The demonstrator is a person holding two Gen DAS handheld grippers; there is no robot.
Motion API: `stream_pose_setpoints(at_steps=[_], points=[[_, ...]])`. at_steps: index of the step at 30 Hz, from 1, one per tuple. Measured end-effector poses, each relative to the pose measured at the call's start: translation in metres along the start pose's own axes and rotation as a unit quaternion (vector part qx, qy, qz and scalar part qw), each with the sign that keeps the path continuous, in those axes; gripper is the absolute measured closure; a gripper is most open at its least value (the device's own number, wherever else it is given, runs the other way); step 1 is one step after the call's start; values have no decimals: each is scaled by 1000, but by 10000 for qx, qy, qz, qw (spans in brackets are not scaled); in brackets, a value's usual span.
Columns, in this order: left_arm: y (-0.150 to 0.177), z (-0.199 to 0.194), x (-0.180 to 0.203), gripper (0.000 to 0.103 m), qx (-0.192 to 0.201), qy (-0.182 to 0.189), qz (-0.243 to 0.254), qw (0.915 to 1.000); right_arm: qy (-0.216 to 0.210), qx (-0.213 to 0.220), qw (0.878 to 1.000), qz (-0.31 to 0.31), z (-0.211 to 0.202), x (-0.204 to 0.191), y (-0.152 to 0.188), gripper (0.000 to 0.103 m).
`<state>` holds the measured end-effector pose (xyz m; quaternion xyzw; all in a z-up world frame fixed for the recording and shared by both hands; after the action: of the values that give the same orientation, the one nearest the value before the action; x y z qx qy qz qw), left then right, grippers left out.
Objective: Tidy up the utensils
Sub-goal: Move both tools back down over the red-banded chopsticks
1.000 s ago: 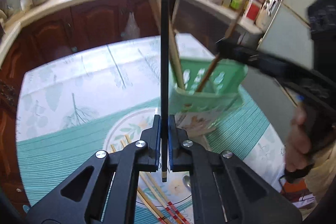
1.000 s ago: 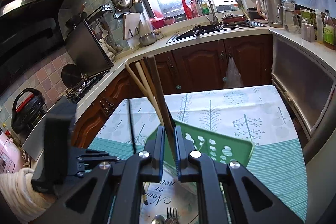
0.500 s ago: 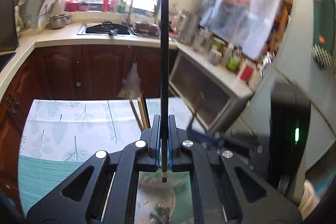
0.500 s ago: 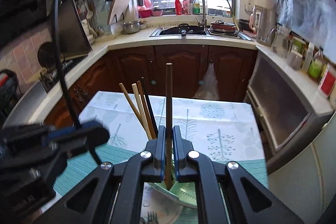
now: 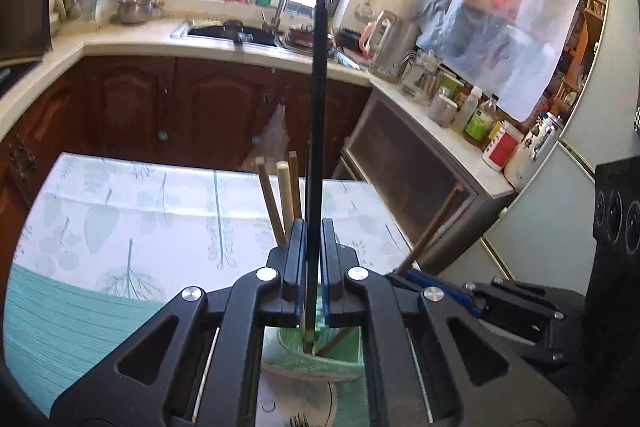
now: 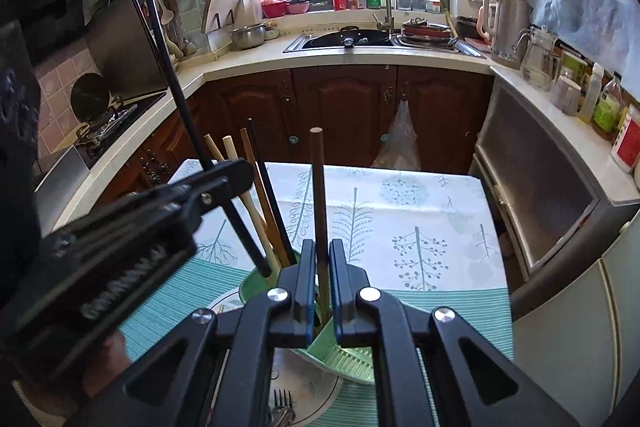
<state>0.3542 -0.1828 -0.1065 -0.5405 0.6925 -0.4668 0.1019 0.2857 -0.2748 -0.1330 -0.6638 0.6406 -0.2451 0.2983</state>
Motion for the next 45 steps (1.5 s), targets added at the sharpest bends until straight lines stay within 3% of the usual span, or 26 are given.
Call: stream_pose_setpoints(at_steps=[1,2,3,5,6,11,18,28,35,38,45], points=[[1,1,-2,99,-78,-20,-19,10000,-130,-48,9999,60,1,0,1,96],[3,1,-6,91,-141,-94,-54,9998,-174,-76,9998,83,2,-1,1,94],[5,0,-10,71,-173,-134,-102,9997,-222,-111,9997,85,4,-2,2,91],[6,-9,-18,42,-134,-125,-275,9995,-240,-113,9996,55,5,-3,3,84],[6,-16,-21,39,-55,-144,-344,9993,-275,-97,9996,36,5,-5,3,79],[12,-50,-38,39,-66,-416,-346,9985,-438,72,9990,43,1,-14,1,66],[42,-93,-65,39,-334,-966,-340,9942,-279,240,9991,-226,-8,-34,4,66],[131,-127,-90,39,-922,-1051,-381,9894,197,697,9970,-288,-56,-46,22,65],[178,-125,-110,39,-1161,-1314,-432,9836,149,928,9949,-371,-88,-63,46,55],[194,-127,-123,39,-1187,-1377,-588,9816,90,803,9958,-440,-87,-72,60,55],[229,-112,-146,39,-1734,-1351,-705,9730,-199,-109,9989,-402,-47,-90,106,55]])
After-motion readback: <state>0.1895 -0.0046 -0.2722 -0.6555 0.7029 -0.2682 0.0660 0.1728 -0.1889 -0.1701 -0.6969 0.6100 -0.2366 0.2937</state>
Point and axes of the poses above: each gripper's, at about its wrist camera, not at the fingertips, and z roughly the way its jaws point, x to its right, y to its underside, the point moved 8 cm from there along z, roughly the way its jaws point, and after that the axes turned 5 degrees about y, right-handed, at the moved point
